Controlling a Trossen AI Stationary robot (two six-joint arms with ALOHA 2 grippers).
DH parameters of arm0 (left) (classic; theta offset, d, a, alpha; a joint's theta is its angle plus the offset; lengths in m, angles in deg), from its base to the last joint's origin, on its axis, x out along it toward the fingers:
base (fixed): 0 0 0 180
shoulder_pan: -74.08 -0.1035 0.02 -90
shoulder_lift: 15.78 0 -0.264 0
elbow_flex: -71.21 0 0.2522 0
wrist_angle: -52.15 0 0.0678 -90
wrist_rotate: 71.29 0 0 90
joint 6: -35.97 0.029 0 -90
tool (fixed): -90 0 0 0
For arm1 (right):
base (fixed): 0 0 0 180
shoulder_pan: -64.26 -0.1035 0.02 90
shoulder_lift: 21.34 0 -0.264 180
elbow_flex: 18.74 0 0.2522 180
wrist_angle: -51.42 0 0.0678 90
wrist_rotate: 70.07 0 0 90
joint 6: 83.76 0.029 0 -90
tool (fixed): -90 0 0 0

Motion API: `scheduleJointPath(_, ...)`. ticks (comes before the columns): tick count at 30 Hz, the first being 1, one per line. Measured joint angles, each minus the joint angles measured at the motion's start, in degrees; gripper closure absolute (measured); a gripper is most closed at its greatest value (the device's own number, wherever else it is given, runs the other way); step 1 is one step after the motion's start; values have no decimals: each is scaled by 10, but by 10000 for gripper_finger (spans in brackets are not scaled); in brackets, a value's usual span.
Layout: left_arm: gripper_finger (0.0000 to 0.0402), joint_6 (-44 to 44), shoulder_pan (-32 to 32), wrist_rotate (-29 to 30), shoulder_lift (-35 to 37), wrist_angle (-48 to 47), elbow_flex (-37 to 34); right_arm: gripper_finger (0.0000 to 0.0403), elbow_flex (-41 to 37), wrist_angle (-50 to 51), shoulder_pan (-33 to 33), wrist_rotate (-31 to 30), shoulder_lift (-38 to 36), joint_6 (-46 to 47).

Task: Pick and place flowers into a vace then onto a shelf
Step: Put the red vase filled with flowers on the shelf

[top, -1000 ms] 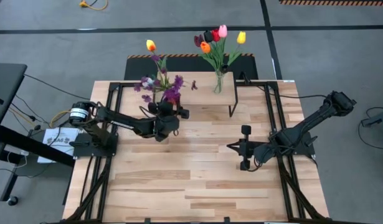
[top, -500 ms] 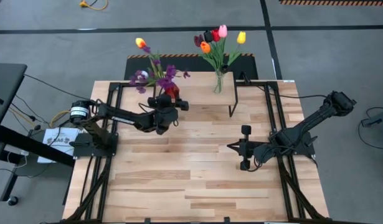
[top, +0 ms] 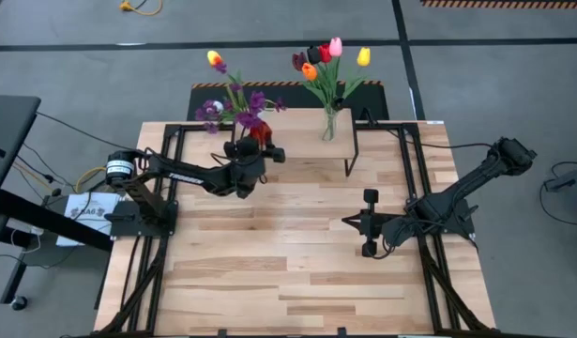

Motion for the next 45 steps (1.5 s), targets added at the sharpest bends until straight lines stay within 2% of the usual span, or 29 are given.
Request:
scheduleJointPath(17,165,11,-1,0,0,8,0,403,0,0,0,0,0,1)
scheduleJointPath(25,165,58,-7,2,0,-2,46,403,0,0,0,-1,0,0)
scheduleJointPath(28,165,51,-18,-9,0,-32,64,403,0,0,0,-1,0,0)
scheduleJointPath(38,165,52,-26,-16,-103,-50,141,403,0,9,0,0,0,1)
scheduleJointPath(45,165,48,-28,-11,-119,-56,154,403,0,17,-10,0,0,2)
